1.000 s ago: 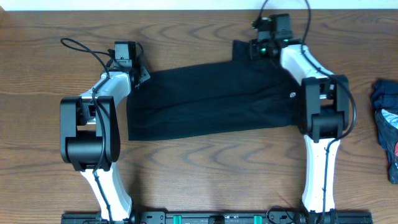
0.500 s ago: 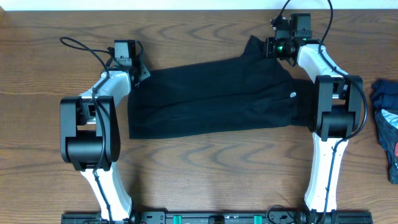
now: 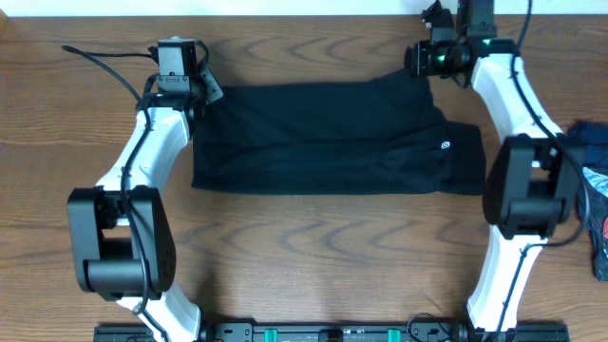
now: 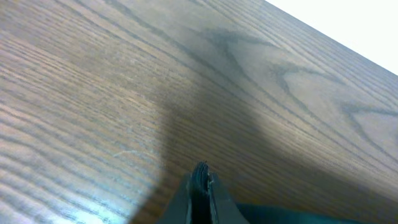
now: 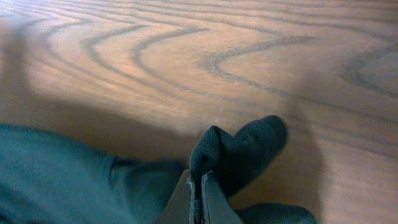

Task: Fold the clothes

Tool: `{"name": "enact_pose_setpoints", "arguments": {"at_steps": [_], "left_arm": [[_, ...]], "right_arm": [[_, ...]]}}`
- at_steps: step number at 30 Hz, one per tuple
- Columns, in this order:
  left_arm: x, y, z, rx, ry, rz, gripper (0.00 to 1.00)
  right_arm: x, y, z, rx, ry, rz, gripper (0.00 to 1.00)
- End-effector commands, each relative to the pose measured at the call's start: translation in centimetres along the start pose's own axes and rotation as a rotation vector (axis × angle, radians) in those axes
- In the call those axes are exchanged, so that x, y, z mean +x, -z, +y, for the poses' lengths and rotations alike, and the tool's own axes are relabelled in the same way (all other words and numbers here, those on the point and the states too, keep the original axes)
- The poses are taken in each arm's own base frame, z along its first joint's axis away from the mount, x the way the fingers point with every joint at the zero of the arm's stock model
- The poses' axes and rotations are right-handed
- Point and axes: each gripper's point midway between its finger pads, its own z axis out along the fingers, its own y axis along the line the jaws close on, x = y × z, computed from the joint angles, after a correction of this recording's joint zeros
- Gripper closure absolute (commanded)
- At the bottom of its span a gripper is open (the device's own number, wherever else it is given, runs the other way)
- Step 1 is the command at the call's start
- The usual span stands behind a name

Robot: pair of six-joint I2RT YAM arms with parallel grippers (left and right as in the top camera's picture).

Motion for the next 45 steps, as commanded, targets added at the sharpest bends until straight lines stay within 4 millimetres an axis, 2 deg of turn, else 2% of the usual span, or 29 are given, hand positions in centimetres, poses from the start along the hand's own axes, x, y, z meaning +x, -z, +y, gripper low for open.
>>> {"name": "enact_pose_setpoints", "arguments": {"at_steps": [1, 10, 17, 20, 25, 33, 45], "left_arm": [[-0.7, 0.8, 0.0, -0.007, -0.019, -0.008, 0.94], [1.4, 1.3, -0.5, -0.02, -0.047, 0.06, 0.94], [0.4, 3.4, -1.0, -0.005, -0.05, 0.03, 0.94], [0.1, 4.2, 0.1, -0.069, -0.053, 0.018, 0.94], [0.5, 4.3, 2.1, -0.161, -0.08, 0.03, 0.94], [3.2, 4.6, 2.2, -0.144, -0.091, 0.147, 0.94], [6.2, 5.6, 3.9, -0.21, -0.109, 0.281, 0.94]], "right_arm": [[-0.2, 1.9, 1.5, -0.015, 0.053, 0.007, 0.99], [1.9, 3.9, 1.5, 0.034, 0.032, 0.1, 0.99], [3.2, 6.2, 2.0, 0.063, 0.024, 0.158, 0.99], [4.4, 7.1, 2.4, 0.06, 0.003, 0.209, 0.99], [6.5, 7.9, 3.1, 0.044, 0.005, 0.294, 0.99], [9.7, 9.0, 3.6, 0.047, -0.078, 0.427, 0.99], [14.6, 10.7, 3.8, 0.079, -0.192, 0.625, 0.98]]}}
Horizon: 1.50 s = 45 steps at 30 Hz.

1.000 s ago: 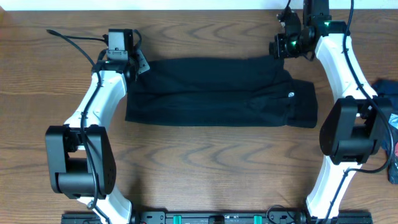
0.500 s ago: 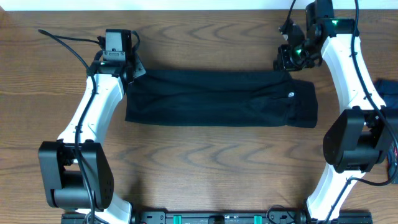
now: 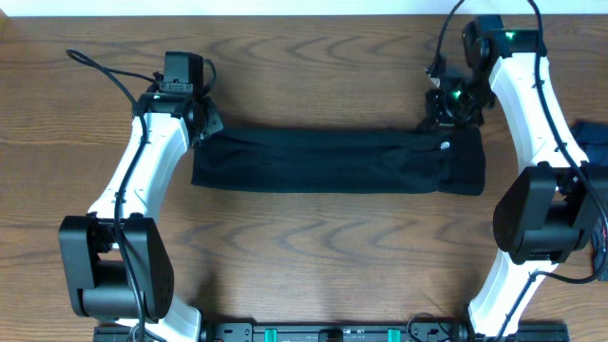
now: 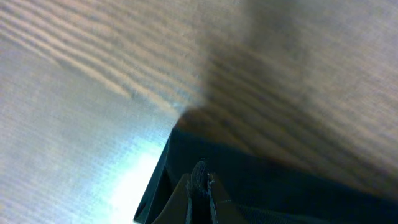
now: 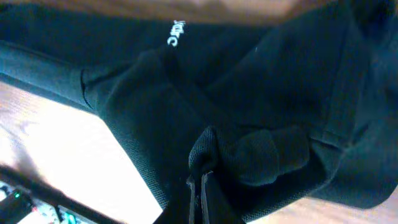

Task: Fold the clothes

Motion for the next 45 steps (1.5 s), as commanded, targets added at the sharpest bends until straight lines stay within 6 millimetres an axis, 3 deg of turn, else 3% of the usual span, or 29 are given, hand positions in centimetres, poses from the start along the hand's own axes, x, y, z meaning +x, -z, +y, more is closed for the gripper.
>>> {"name": "enact_pose_setpoints", "arguments": {"at_steps": [1, 9, 14, 19, 29, 36, 38, 40, 41, 42, 43, 45], "left_arm": [[-0.1, 0.6, 0.1, 0.002, -0.015, 0.005, 0.94], [2.1, -0.3, -0.3, 0.04, -0.021, 0.089, 0.94], [4.1, -1.2, 0.4, 0.02, -0.027, 0.138, 0.94], [5.0, -1.8, 0.7, 0.012, -0.03, 0.156, 0.94], [5.0, -1.8, 0.7, 0.013, -0.03, 0.154, 0.94], [7.2, -3.1, 1.2, 0.013, -0.025, 0.204, 0.94], [7.5, -3.5, 1.2, 0.014, -0.024, 0.201, 0.78], [7.5, -3.6, 1.2, 0.015, -0.02, 0.2, 0.73], [7.6, -3.6, 1.2, 0.018, -0.02, 0.201, 0.54], [7.6, -3.6, 1.1, 0.025, -0.019, 0.205, 0.34], [7.6, -3.6, 0.9, 0.032, -0.019, 0.207, 0.31], [7.4, -3.6, 0.8, 0.037, -0.018, 0.196, 0.28]], "right_arm": [[1.4, -0.1, 0.2, 0.006, -0.032, 0.032, 0.99], [5.4, -5.8, -1.1, -0.013, -0.119, 0.17, 0.99], [6.6, -8.2, -1.5, -0.039, -0.14, 0.192, 0.98], [6.5, -8.6, -1.6, -0.037, -0.158, 0.182, 0.99], [6.5, -8.6, -1.6, -0.037, -0.158, 0.183, 0.99], [6.4, -8.6, -1.5, -0.041, -0.157, 0.18, 0.99], [6.4, -8.6, -1.5, -0.042, -0.156, 0.177, 0.99], [6.4, -8.6, -1.6, -0.041, -0.156, 0.178, 0.99], [6.4, -8.6, -1.5, -0.044, -0.157, 0.178, 0.99], [6.4, -8.6, -1.5, -0.045, -0.158, 0.178, 0.83], [6.4, -8.6, -1.5, -0.045, -0.158, 0.178, 0.59], [6.3, -8.6, -1.5, -0.049, -0.149, 0.177, 0.38]]}}
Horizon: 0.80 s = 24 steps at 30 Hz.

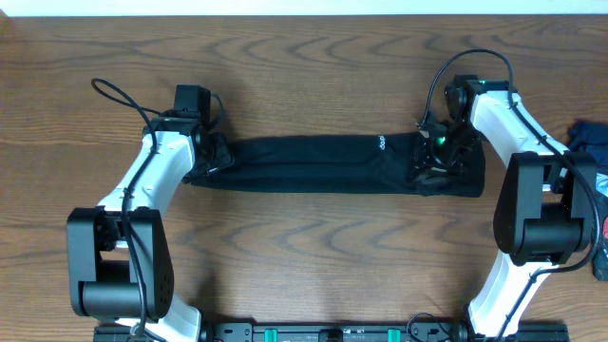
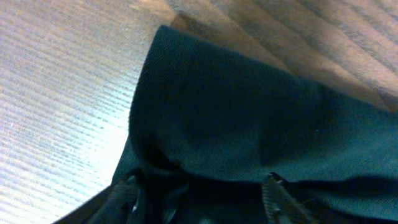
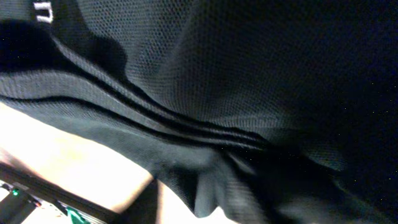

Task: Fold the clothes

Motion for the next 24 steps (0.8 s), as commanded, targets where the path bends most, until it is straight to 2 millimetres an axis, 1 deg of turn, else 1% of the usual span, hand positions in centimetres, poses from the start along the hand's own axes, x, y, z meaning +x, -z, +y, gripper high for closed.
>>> {"name": "enact_pose_setpoints", "arguments": {"at_steps": [1, 2, 4, 5, 6, 7, 9, 10, 11, 13, 15, 17, 18, 21, 24], "left_arm": [[-0.3, -0.2, -0.2, 0.015, -0.002, -0.007, 0.24], [-0.7, -0.2, -0.4, 0.023, -0.001, -0.022, 0.2], [-1.5, 0.0, -1.3, 0.065, 0.0, -0.049, 0.2], [-1.9, 0.2, -1.9, 0.095, 0.0, -0.057, 0.2], [-2.2, 0.5, -2.6, 0.129, -0.001, -0.063, 0.2], [-2.7, 1.0, -3.5, 0.172, -0.003, -0.069, 0.2], [-3.3, 1.7, -5.0, 0.246, -0.009, -0.078, 0.2], [-3.6, 2.0, -5.4, 0.266, -0.011, -0.083, 0.2], [-3.7, 2.1, -5.4, 0.267, -0.012, -0.087, 0.2], [-3.5, 1.8, -5.1, 0.258, -0.006, -0.071, 0.2], [-3.0, 1.2, -4.5, 0.24, 0.005, -0.04, 0.2], [-2.1, 0.3, -3.9, 0.237, 0.022, 0.016, 0.21], [-1.7, -0.1, -3.8, 0.244, 0.03, 0.045, 0.22], [-0.5, -0.6, -2.9, 0.232, 0.054, 0.111, 0.24], [-0.5, -0.7, -2.0, 0.221, 0.075, 0.12, 0.23]], "right_arm": [[-0.1, 0.5, 0.8, -0.021, 0.026, -0.022, 0.32], [-0.4, 0.7, 1.1, -0.03, 0.048, -0.034, 0.3], [-1.2, 1.5, 1.5, -0.033, 0.074, -0.067, 0.32], [-1.9, 2.4, 1.9, -0.033, 0.085, -0.097, 0.31], [-2.5, 3.3, 2.2, -0.033, 0.097, -0.125, 0.24], [-3.3, 4.6, 2.8, -0.034, 0.111, -0.165, 0.15], [-4.6, 7.4, 3.9, -0.039, 0.129, -0.24, 0.08], [-5.2, 8.9, 4.6, -0.041, 0.142, -0.279, 0.05], [-5.6, 10.1, 5.1, -0.041, 0.153, -0.306, 0.01], [-6.0, 12.5, 6.0, -0.041, 0.171, -0.352, 0.01], [-6.0, 13.8, 6.5, -0.041, 0.181, -0.375, 0.01], [-5.9, 14.6, 6.8, -0.041, 0.185, -0.383, 0.1], [-5.8, 14.6, 6.8, -0.041, 0.184, -0.381, 0.11], [-5.5, 14.4, 6.7, -0.04, 0.177, -0.363, 0.1], [-5.4, 14.3, 6.7, -0.04, 0.179, -0.358, 0.1]]}}
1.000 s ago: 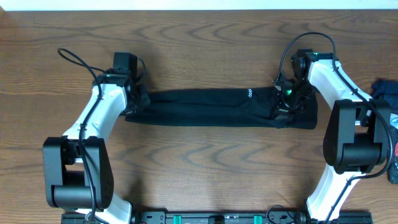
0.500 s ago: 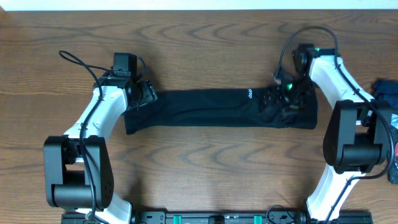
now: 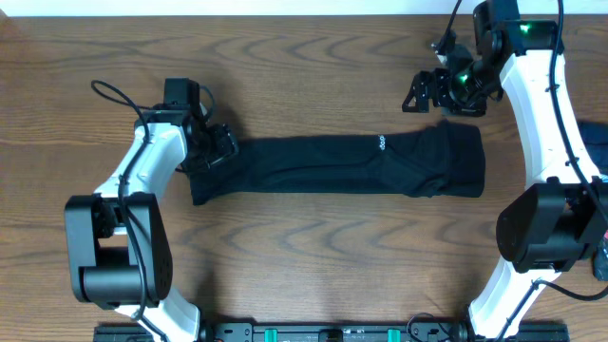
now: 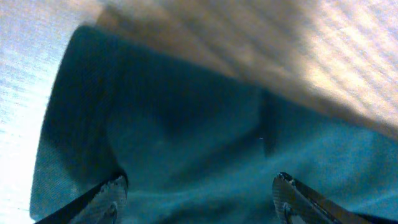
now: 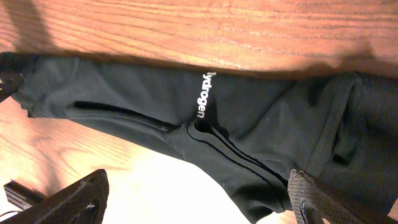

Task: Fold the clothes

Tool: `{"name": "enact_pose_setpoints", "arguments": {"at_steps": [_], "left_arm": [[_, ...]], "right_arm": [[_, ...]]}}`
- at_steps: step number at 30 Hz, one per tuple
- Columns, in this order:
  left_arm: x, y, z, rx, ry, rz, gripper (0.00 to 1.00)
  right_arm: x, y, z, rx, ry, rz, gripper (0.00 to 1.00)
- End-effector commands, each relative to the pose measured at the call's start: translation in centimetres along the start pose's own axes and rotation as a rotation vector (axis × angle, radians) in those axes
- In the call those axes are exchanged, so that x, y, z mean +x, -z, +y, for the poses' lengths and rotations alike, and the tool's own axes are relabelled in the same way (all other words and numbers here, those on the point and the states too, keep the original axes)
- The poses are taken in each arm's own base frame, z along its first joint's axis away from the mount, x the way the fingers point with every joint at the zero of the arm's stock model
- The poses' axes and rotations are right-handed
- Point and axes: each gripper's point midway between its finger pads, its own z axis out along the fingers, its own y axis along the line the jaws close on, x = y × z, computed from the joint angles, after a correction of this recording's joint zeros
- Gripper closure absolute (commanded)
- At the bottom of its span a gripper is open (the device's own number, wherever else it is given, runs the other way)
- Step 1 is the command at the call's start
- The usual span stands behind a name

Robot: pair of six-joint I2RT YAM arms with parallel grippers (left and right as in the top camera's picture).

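Note:
The black garment (image 3: 342,166) lies folded into a long narrow strip across the middle of the table, a small white logo (image 3: 379,144) on top. In the right wrist view the garment (image 5: 205,124) shows white lettering and thin stripes. My left gripper (image 3: 217,147) is open just above the strip's left end, and its wrist view is filled by the cloth (image 4: 199,137) between the spread fingers (image 4: 109,193). My right gripper (image 3: 435,93) is open, raised off the cloth above the strip's right end, nothing in it.
More dark and coloured clothing (image 3: 597,199) lies at the table's right edge. The table's wooden top (image 3: 304,275) stretches in front of the strip. The arm bases stand at the near edge.
Both grippers have drawn back from the cloth. The right one has risen and moved toward the far right of the table; the left sits slightly higher over the strip's left end. The strip lies flat.
Both grippers were shut on the far corners of the wider black garment. Then they held those corners nearer, over the garment, which had become a narrow strip. Then they were open, low on the strip's ends. Now both stand off the folded strip.

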Motion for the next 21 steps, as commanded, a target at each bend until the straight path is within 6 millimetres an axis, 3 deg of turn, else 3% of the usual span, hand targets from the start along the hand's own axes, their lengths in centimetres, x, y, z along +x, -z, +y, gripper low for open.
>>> {"name": "enact_pose_setpoints", "arguments": {"at_steps": [1, 6, 9, 15, 18, 21], "left_arm": [[-0.5, 0.1, 0.7, 0.01, 0.022, 0.001, 0.23], [-2.1, 0.8, 4.0, -0.013, 0.115, -0.028, 0.19], [-2.5, 1.1, 5.0, 0.018, 0.158, -0.019, 0.19], [-2.1, 1.1, 4.5, 0.049, 0.136, -0.001, 0.2], [-1.9, 1.0, 3.9, 0.05, 0.122, 0.005, 0.36], [-1.7, 0.9, 3.6, 0.051, 0.112, 0.01, 0.62]], "right_arm": [[0.0, 0.1, 0.6, -0.012, 0.014, -0.002, 0.1], [0.2, 0.1, 0.6, -0.013, 0.019, 0.006, 0.1], [0.3, 0.1, 0.6, -0.012, 0.023, 0.009, 0.1], [0.2, 0.1, 0.6, -0.013, 0.028, 0.006, 0.11], [0.2, 0.1, 0.6, -0.013, 0.028, 0.006, 0.13], [0.2, 0.1, 0.6, -0.013, 0.028, 0.007, 0.13]]}}
